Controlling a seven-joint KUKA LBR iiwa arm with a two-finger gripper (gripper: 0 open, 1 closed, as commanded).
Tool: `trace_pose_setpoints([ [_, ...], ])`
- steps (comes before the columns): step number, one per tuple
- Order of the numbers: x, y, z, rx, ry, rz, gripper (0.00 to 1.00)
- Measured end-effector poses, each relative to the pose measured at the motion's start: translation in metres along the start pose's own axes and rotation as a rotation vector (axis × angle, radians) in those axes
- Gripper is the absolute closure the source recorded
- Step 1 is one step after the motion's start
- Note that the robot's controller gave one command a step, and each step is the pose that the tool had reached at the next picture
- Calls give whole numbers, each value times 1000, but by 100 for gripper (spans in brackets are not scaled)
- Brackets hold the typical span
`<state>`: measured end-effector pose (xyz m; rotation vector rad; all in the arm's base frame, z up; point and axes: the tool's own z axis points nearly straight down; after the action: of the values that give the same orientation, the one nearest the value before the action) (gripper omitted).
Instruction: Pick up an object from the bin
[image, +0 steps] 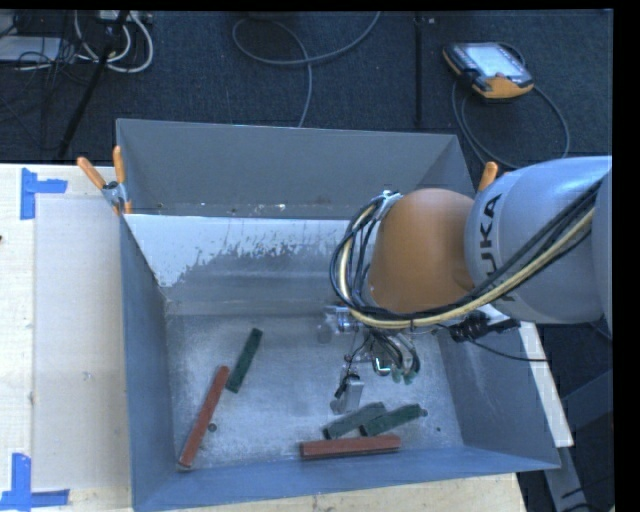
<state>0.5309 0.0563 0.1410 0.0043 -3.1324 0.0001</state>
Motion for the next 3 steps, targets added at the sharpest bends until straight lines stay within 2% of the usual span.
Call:
trace_pose_setpoints([
  [1,-2,0,-4,0,-8,2,0],
  [2,14,-17,7,-1,-13,-180,0],
  [3,35,-34,35,2,-8,-422,0],
])
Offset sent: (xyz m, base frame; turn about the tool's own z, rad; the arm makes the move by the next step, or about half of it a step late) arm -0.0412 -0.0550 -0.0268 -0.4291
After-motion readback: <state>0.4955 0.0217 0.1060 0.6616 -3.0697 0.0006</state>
